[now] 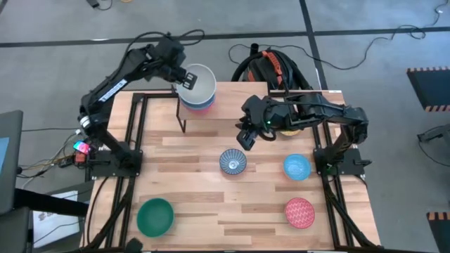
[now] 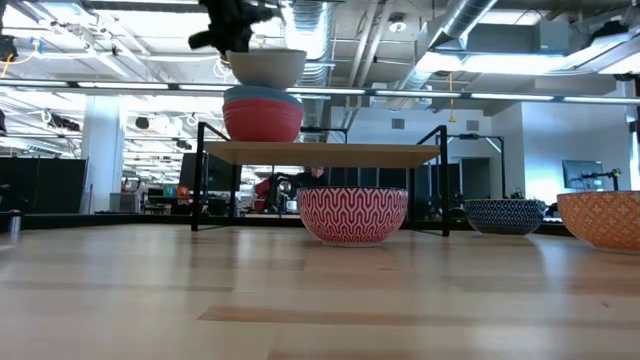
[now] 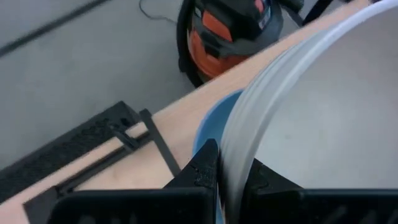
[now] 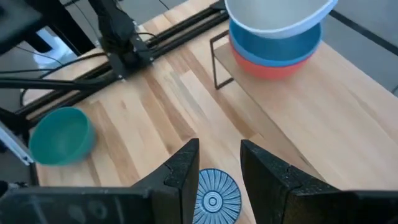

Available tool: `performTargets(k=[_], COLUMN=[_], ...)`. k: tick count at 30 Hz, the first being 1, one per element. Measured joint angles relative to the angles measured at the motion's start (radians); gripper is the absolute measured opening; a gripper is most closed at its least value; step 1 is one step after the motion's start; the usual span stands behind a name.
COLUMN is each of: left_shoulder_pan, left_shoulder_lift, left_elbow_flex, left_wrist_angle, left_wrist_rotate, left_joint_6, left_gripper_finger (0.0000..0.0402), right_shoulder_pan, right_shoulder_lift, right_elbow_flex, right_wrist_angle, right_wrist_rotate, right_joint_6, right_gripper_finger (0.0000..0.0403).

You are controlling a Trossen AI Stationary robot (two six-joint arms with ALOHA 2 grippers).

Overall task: Place and stack bowls onto a shelf
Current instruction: Stack the white bowl on top of the blue bowl on the shelf

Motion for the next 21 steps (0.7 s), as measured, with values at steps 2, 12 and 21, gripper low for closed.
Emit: performTargets(k=[2,12,21], left_shoulder_pan=[0.012,0.086,0.143], left_shoulder_lift=[0.022,0.086,0.084], left_elbow_flex=[0.000,0.000,0.001], left_wrist_angle=[-0.001,-0.048,-0.089], left_wrist_rotate=[0.024,0.161,0.259], left_joint_6=[0.004,0.001,0.029], left_gripper_finger=[0.0000,0.0001,0.0056], right_shoulder_pan=[-0.004,-0.039,-0.064], right_shoulder_lift=[0.001,0.001,0.002], right_elbow_flex=[0.000,-0.030,-0.043], right_wrist_angle=[-0.017,-0.043,-0.036], right_wrist_rotate=[0.004,0.006,-0.005], right_joint_6=[-0.002,-0.032,-0.058], right_gripper_finger=[0.0143,0.0143,0.0143])
